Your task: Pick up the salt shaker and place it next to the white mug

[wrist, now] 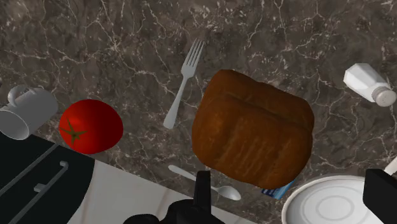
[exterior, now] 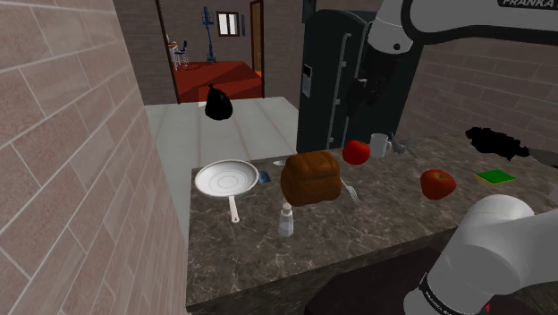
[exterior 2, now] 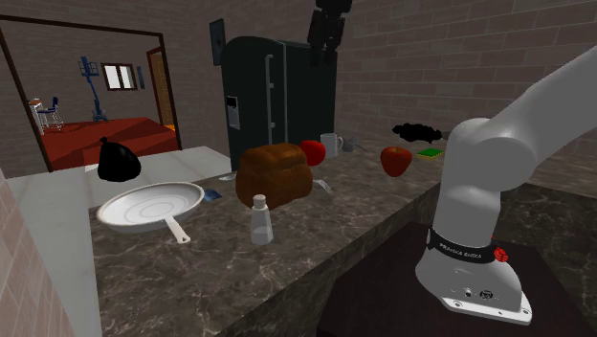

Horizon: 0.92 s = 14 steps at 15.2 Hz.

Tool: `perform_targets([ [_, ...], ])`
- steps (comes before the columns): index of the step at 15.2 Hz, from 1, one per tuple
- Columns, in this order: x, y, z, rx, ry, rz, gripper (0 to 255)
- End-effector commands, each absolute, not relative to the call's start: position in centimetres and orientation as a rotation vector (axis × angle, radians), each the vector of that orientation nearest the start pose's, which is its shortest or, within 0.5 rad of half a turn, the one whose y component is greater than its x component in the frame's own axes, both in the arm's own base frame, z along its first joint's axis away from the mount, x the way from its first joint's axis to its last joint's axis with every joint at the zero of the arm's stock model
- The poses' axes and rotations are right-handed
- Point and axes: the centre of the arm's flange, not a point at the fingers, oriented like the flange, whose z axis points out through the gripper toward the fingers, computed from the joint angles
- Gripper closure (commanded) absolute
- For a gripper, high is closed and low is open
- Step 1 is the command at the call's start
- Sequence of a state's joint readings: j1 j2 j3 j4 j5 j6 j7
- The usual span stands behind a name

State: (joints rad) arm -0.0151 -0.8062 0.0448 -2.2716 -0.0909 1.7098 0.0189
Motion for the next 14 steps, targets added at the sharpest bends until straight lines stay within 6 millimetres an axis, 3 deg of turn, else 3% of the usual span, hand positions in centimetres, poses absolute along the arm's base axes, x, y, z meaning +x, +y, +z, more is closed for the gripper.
perform_targets([
  [1, 31.4, 0.7, 65.2, -3.236, -0.004, -0.400, 0],
  [14, 37.5, 10.7, 52.5, -3.240, -0.091, -0.218, 0],
])
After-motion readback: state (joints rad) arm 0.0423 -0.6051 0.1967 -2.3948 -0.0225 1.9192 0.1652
